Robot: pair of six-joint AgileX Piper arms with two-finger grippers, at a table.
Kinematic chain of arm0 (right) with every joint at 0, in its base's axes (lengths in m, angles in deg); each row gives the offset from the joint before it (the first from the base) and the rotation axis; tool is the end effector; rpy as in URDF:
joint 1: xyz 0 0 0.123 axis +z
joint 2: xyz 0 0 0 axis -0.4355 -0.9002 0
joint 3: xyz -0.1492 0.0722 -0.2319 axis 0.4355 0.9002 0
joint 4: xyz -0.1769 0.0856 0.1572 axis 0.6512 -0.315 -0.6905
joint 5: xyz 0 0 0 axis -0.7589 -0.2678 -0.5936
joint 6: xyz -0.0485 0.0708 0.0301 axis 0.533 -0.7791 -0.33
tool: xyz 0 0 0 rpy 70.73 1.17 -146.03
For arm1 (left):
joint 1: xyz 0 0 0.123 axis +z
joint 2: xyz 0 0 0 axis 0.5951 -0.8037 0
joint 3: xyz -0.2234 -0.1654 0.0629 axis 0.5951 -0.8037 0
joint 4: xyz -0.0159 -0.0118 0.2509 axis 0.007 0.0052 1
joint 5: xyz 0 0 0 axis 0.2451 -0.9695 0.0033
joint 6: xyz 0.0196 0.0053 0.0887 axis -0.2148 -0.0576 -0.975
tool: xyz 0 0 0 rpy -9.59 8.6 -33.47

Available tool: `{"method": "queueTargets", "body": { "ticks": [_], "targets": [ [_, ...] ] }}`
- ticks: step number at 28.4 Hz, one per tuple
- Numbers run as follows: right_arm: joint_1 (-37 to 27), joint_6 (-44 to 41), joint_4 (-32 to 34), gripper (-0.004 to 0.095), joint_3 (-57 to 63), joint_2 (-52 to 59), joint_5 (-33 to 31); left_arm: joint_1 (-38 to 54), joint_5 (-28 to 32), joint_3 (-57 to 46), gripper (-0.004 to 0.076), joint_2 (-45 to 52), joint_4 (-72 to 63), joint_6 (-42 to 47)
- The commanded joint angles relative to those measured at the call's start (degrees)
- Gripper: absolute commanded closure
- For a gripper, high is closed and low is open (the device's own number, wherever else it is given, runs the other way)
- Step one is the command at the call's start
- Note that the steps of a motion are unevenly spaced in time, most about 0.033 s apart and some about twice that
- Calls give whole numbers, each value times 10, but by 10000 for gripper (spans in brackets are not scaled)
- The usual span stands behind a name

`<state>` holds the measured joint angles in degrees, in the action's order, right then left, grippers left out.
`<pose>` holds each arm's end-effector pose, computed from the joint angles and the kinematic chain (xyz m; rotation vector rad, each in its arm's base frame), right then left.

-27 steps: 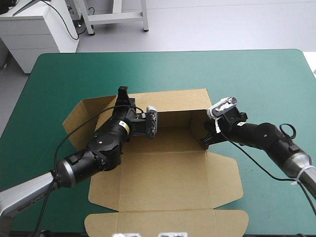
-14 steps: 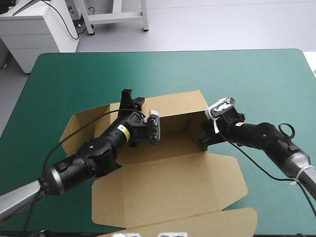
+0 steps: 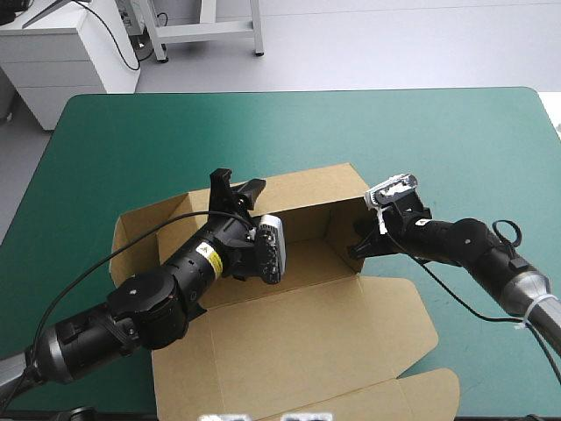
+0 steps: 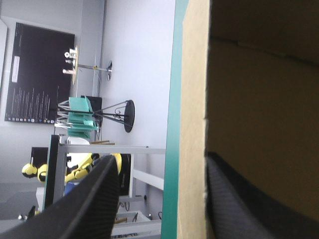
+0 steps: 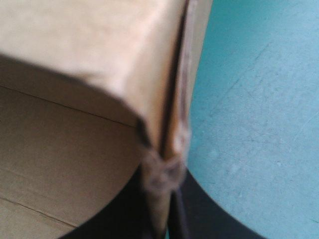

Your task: Fold the box

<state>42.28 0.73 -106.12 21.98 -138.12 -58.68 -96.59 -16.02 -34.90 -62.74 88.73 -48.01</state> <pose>0.2543 0.1050 0.2707 -0.5789 2.1822 0.4708 0.1625 -0.2026 0.3567 1.5387 1.1466 0.4875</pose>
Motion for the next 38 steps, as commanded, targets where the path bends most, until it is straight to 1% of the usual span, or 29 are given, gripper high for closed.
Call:
{"method": "queueTargets", "body": {
  "ticks": [1,8,11,13,17,18,19,20,22,25,27,30,32,35,36,37,38],
  "targets": [
    [0,-2,-7,924,-15,13,14,-29,8,18,354,18,30,1],
    [0,-5,-7,924,-15,13,26,-70,8,18,354,24,73,1],
    [0,-5,-7,924,-15,13,26,-85,7,18,375,28,73,11],
    [0,-5,-7,924,-15,13,26,-91,15,18,449,32,69,11],
    [0,-5,-5,924,-15,13,29,-97,36,21,661,43,65,11],
    [0,-5,-5,924,-15,13,29,-97,41,23,704,43,59,19],
    [0,-5,-4,924,-15,13,29,-97,44,28,727,43,50,27],
    [0,-5,-1,924,-15,13,29,-97,43,35,728,45,32,37],
    [0,-5,2,924,-15,13,29,-97,31,51,703,45,-17,40],
    [0,-5,6,924,-16,13,29,-96,-6,81,706,42,-88,34],
    [0,-5,8,924,-16,14,29,-93,-36,98,706,38,-116,15],
    [0,-5,11,924,-16,14,27,-69,-84,128,706,29,-193,-30],
    [0,-5,12,924,-18,18,25,-39,-106,144,706,22,-256,-57],
    [0,-5,12,924,-18,26,24,28,-120,166,706,14,-352,-96],
    [0,-5,12,924,-18,33,23,78,-115,178,706,14,-406,-109],
    [0,-6,12,924,-18,37,23,98,-114,183,706,14,-428,-112],
    [0,-19,23,924,-18,43,23,148,-114,196,706,14,-470,-131]
  ]
}}
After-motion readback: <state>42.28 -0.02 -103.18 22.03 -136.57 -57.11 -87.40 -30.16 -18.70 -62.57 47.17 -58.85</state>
